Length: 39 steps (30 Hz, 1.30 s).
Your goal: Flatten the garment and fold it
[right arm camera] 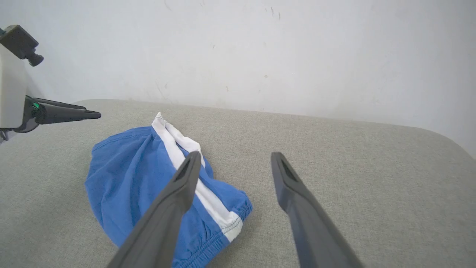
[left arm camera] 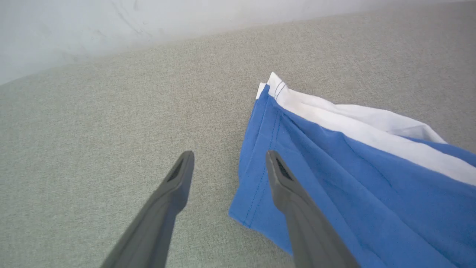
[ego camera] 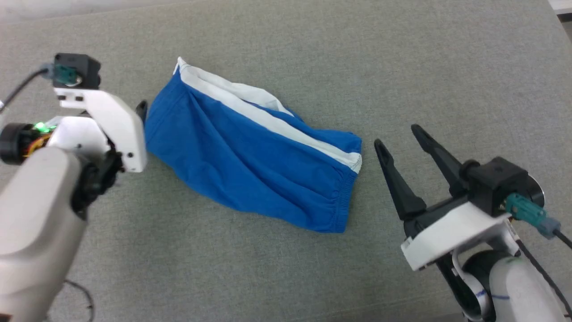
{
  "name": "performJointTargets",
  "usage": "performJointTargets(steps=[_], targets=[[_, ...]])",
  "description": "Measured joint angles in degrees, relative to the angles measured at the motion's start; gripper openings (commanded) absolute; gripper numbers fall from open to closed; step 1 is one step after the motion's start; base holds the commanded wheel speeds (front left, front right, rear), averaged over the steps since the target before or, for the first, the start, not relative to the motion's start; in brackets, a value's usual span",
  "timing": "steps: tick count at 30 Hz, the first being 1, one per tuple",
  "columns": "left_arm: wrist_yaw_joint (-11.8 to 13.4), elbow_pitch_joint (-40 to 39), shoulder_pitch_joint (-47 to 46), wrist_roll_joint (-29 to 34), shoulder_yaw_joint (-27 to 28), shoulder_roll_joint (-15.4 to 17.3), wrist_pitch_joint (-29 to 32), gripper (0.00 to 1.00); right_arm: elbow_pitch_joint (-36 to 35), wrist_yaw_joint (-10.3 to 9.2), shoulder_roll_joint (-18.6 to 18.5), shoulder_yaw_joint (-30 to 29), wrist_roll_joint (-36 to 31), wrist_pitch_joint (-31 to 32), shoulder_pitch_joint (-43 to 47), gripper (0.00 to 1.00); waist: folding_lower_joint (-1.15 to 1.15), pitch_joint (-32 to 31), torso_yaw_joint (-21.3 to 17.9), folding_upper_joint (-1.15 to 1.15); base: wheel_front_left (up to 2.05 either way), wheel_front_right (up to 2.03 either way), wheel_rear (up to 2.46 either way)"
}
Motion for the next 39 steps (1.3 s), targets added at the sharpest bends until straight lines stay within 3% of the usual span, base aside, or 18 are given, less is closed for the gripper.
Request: performJointTargets(steps=[7, 19, 20, 21, 23, 26, 31, 39], targets=[[-2.5, -2.3, -0.1, -3.7, -0.8, 4.7, 13.2, 1.00, -4.0, 0.00, 0.5, 0.1, -0.3, 0.9, 3.0, 1.00, 0.01, 0.9, -1.6, 0.00, 0.00, 0.00, 0.00], [-2.5, 1.7, -2.6, -5.6, -3.6, 4.8, 24.6, 1.00, -4.6, 0.00, 0.9, 0.9, -0.3, 0.7, 4.0, 1.00, 0.01, 4.4, -6.5, 0.00, 0.00, 0.00, 0.00], [-2.4, 1.8, -2.9, -5.8, -3.6, 4.9, 25.7, 0.65, -4.6, 0.00, 0.9, 1.0, -0.3, 0.7, 4.1, 1.00, 0.01, 4.6, -6.7, 0.00, 0.00, 0.00, 0.00], [-2.2, 1.8, -3.0, -6.1, -3.6, 4.9, 26.3, 0.37, -4.6, 0.00, 0.9, 1.1, -0.2, 0.7, 4.1, 1.00, 0.01, 4.8, -6.9, 0.00, 0.00, 0.00, 0.00], [-1.7, 1.3, -3.0, -6.5, -3.5, 4.8, 26.7, 0.00, -4.6, 0.00, 0.9, 1.4, -0.2, 0.8, 4.1, 1.00, 0.01, 5.2, -7.2, 0.00, 0.00, 0.00, 0.00], [-0.9, 0.3, -2.7, -6.7, -3.7, 4.0, 26.2, 0.00, -4.2, 0.00, 0.9, 2.0, 0.3, 1.8, 4.1, 1.00, 0.01, 5.5, -7.1, 0.00, 0.00, 0.00, 0.00], [0.1, -0.8, -0.7, -5.5, -3.6, 3.1, 20.1, 0.00, -2.3, 0.00, 1.0, 2.6, 0.9, 5.1, 4.7, 1.00, 0.02, 5.2, -5.9, 0.00, 0.00, 0.00, 0.00], [0.5, -4.4, 3.1, -3.9, -3.4, 1.8, 11.1, 0.00, 3.7, -0.01, 1.0, 4.5, 4.1, 18.2, 4.7, 1.00, 0.03, 2.8, -3.0, 0.00, 0.00, 0.00, 0.00]])
